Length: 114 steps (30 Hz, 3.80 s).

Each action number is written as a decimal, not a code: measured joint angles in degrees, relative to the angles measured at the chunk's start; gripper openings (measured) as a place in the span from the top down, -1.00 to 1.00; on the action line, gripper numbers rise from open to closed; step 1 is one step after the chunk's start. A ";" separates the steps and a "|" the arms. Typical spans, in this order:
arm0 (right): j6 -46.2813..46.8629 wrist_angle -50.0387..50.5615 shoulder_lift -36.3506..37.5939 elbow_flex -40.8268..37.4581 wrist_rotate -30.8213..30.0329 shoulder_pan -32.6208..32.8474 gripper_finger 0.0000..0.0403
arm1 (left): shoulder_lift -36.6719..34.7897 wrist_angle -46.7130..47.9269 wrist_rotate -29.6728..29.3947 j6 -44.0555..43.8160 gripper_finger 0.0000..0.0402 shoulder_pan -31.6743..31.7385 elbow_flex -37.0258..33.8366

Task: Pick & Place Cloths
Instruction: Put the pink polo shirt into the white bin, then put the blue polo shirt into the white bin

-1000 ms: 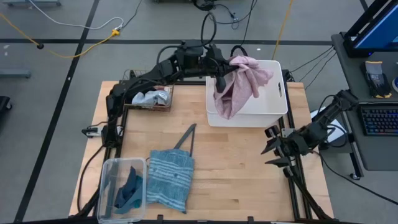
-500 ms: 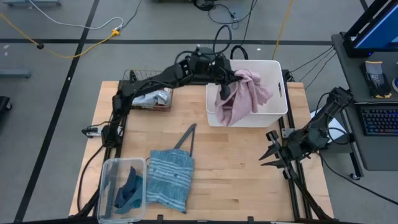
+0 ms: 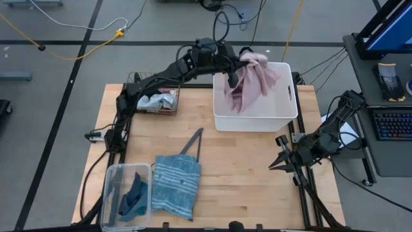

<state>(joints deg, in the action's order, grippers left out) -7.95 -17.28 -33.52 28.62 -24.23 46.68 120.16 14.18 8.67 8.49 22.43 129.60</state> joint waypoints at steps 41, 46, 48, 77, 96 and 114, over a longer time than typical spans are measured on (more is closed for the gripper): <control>2.85 -1.27 0.03 0.00 0.28 -0.04 0.98 | 5.01 28.51 6.30 -10.17 0.05 -3.94 0.02; 2.81 -1.31 0.04 -0.02 0.31 -0.02 0.98 | -2.80 32.81 6.33 -10.53 -0.13 -6.27 0.02; 2.81 -1.31 0.02 -0.01 0.31 -0.04 0.98 | -6.52 35.00 6.29 -10.76 -0.16 -8.19 0.02; 2.57 -1.29 0.04 -0.02 0.31 -0.04 0.98 | -11.96 64.90 -12.82 -52.78 -0.13 -44.05 -0.07; 2.95 -1.29 0.04 -0.02 0.52 -0.05 0.98 | -5.01 74.63 -17.41 -48.67 -0.38 -52.57 -16.65; 3.00 -1.31 0.04 -0.02 0.59 -0.04 0.98 | -5.07 63.90 -15.33 -39.20 -0.43 -53.02 -33.44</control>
<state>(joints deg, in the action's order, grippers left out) -4.95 -18.59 -33.47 28.60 -23.64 46.63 115.09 78.08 -6.66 -30.71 -30.59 96.16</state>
